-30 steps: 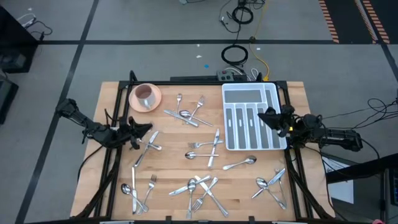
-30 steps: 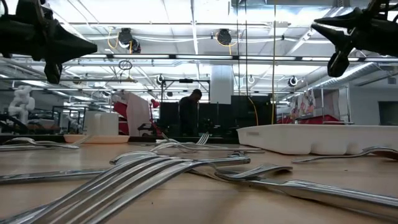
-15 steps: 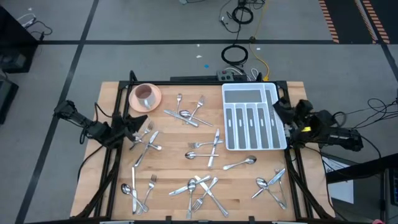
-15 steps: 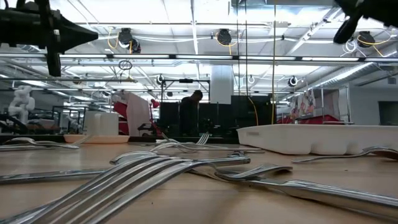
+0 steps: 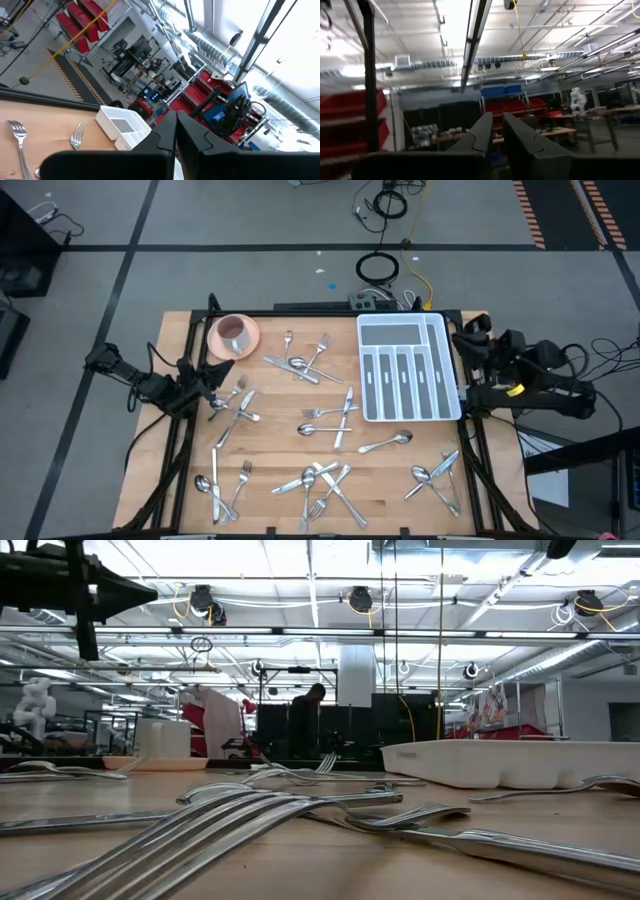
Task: Sort silverware
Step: Put the silver spoon into the white silverware tray
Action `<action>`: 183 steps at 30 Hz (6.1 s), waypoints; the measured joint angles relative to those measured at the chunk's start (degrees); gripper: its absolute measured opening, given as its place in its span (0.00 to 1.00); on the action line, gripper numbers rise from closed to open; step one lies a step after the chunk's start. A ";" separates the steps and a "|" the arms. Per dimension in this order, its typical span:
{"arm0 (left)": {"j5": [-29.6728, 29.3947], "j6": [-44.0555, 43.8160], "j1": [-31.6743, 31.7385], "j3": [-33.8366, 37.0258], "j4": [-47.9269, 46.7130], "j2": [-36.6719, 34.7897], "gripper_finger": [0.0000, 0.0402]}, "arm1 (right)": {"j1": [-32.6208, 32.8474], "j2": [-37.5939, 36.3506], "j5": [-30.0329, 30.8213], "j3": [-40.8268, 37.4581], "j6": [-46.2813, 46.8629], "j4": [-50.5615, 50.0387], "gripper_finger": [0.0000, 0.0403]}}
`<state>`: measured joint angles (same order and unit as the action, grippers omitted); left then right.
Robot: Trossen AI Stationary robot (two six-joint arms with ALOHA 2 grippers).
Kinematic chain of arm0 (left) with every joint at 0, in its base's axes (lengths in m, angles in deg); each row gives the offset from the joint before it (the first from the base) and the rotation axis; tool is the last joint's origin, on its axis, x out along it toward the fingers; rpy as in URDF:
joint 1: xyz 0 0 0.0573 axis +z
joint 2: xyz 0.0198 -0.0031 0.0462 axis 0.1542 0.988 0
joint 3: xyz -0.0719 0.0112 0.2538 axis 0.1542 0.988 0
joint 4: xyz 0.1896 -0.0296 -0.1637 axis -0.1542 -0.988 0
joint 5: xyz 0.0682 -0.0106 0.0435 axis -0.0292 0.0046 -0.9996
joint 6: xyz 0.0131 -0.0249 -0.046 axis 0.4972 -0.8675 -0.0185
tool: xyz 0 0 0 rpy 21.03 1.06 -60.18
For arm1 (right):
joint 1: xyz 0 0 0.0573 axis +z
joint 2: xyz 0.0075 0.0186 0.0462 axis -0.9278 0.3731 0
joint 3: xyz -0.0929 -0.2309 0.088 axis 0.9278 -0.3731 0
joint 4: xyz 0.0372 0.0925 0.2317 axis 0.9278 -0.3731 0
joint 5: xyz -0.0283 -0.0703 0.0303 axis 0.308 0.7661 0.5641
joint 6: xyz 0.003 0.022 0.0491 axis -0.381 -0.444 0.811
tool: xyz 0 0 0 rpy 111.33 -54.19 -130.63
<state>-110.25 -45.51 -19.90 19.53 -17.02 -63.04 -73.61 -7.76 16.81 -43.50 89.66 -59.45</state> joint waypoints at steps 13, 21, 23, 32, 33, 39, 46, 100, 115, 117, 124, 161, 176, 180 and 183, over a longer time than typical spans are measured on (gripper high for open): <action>2.33 3.83 1.27 -1.42 0.98 0.17 0.04 | -0.01 9.32 0.38 0.07 6.60 -2.35 0.08; 4.57 16.32 1.29 -17.54 -5.44 5.02 0.04 | 0.00 29.62 1.62 16.98 -0.21 -22.15 0.14; 3.35 17.70 1.25 -22.72 -11.98 6.65 0.04 | -0.01 35.46 1.60 23.37 -2.47 -31.75 0.16; 6.75 11.67 -1.19 -41.34 -43.37 16.01 0.04 | 3.88 54.87 -9.99 41.38 0.24 -64.78 0.37; 7.74 11.50 -1.43 -42.59 -45.98 16.98 0.04 | 5.33 56.23 -11.56 41.73 0.89 -67.24 0.39; 14.99 11.39 -1.75 -44.96 -53.07 21.39 0.05 | 16.29 65.02 -14.98 41.72 1.86 -79.04 0.46; 12.55 7.66 -1.14 -44.96 -58.58 23.15 0.05 | 23.45 73.54 -13.18 41.72 1.32 -77.59 0.42; 10.48 3.89 -0.85 -44.96 -64.81 23.43 0.05 | 26.29 76.21 -9.93 21.32 21.81 -48.62 0.00; 10.48 3.77 -0.87 -44.92 -65.60 23.54 0.05 | 27.28 76.05 61.62 32.48 -9.06 -70.66 0.00; 10.48 2.35 -0.88 -44.68 -65.91 23.60 0.05 | 25.95 76.05 66.97 30.75 -16.63 -70.62 0.00; 4.95 -3.93 -0.85 -44.63 -67.89 25.21 0.04 | 24.99 74.18 71.88 29.19 -39.29 -69.95 0.00; 55.81 -8.11 28.42 -44.57 13.68 56.77 0.04 | 14.00 45.40 -13.46 -11.88 20.10 72.14 0.00; 67.98 -22.70 39.61 -51.41 15.82 74.35 0.04 | 15.20 42.71 -2.74 -17.12 48.61 46.69 0.00; 77.10 -23.08 41.14 -56.55 15.96 81.85 0.04 | 14.42 44.53 -7.82 -12.47 45.63 47.64 0.00; 82.38 -22.98 41.29 -59.12 16.44 85.43 0.05 | 13.85 44.75 -7.82 -10.95 42.31 47.29 0.00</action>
<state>-27.87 -68.49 21.38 -39.59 -0.58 22.39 -59.77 37.00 8.98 -54.45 131.98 -12.16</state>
